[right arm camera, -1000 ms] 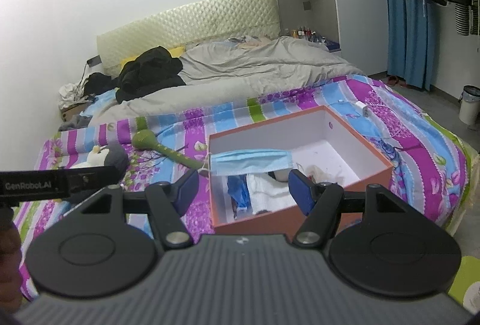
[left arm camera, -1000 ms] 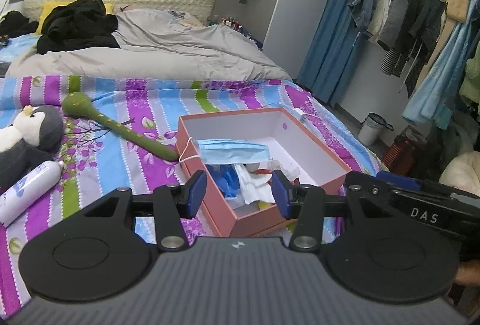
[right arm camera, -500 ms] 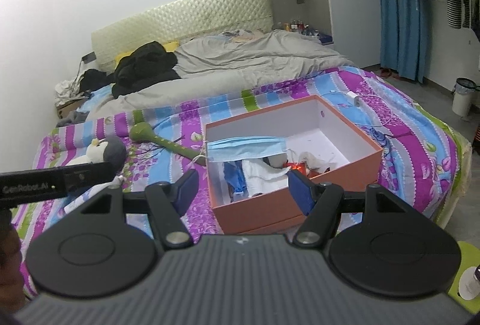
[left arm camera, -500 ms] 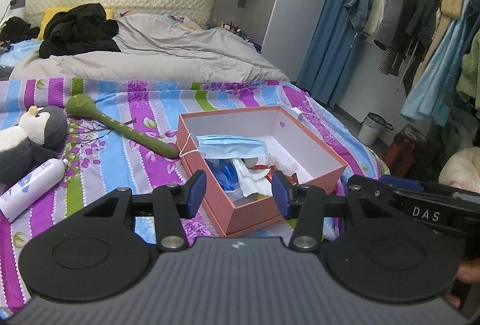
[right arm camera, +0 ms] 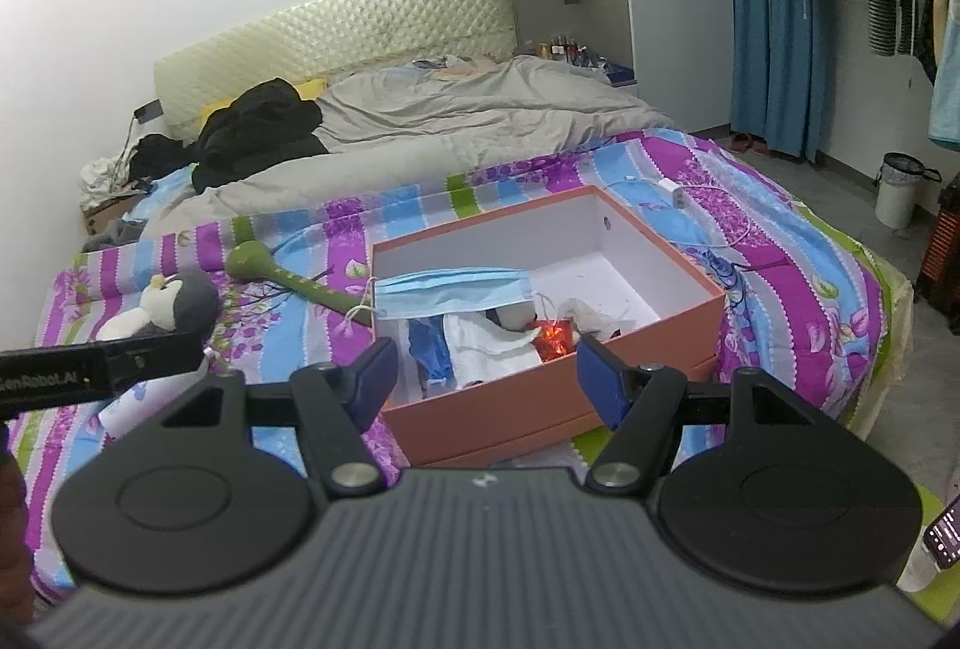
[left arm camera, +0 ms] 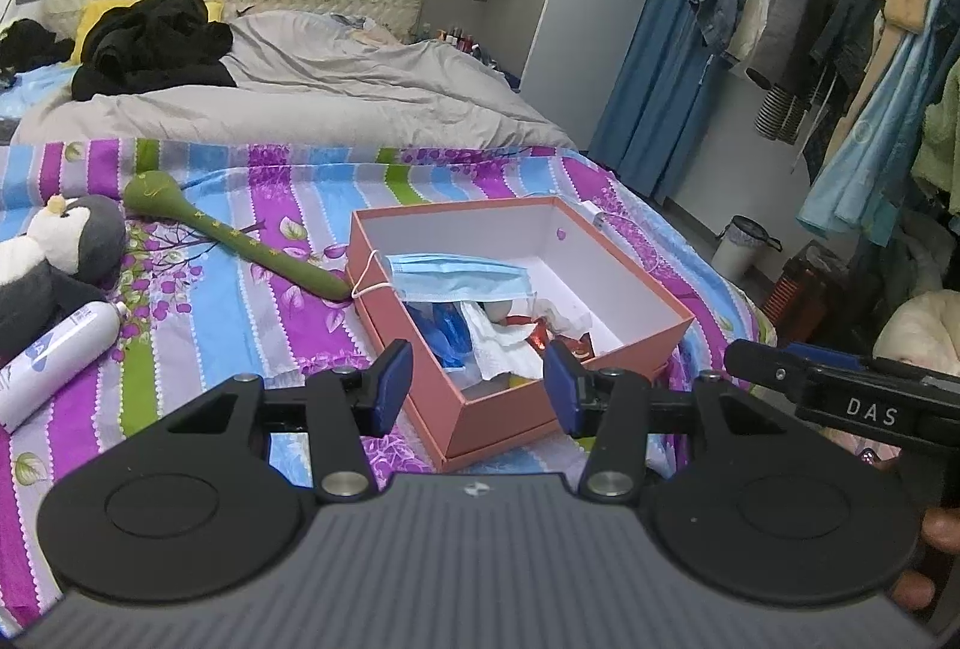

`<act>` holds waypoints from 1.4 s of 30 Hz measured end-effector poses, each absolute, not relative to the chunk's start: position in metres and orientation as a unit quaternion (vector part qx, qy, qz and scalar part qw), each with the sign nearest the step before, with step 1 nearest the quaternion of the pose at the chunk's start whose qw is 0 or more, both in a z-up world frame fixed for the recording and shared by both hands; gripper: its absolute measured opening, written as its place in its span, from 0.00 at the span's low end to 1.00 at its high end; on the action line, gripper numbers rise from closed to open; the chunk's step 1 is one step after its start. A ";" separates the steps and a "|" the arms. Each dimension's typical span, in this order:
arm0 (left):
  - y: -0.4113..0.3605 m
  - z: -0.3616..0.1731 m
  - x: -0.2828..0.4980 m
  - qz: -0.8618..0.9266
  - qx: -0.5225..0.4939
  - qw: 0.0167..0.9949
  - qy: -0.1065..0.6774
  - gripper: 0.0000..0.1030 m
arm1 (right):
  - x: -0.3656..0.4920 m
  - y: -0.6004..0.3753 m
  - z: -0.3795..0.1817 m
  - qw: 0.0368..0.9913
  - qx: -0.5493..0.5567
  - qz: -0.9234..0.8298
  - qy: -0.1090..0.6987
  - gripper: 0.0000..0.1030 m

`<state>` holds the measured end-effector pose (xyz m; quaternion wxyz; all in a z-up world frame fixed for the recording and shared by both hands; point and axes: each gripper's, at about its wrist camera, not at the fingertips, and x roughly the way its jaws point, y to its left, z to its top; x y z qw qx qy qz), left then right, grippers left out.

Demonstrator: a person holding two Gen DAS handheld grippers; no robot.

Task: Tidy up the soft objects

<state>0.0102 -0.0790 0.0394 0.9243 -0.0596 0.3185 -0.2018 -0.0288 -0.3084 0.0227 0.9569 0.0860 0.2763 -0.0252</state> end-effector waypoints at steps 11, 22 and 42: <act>-0.071 0.041 0.011 -0.188 -0.065 0.930 0.308 0.97 | -0.026 -0.307 0.022 0.958 0.075 -0.029 0.275 1.00; -0.078 0.040 0.015 -0.175 -0.047 0.930 0.321 1.00 | -0.025 -0.314 0.020 0.956 0.087 -0.035 0.277 1.00; -0.084 0.034 0.017 -0.179 -0.049 0.926 0.330 1.00 | -0.026 -0.313 0.021 0.956 0.085 -0.038 0.279 1.00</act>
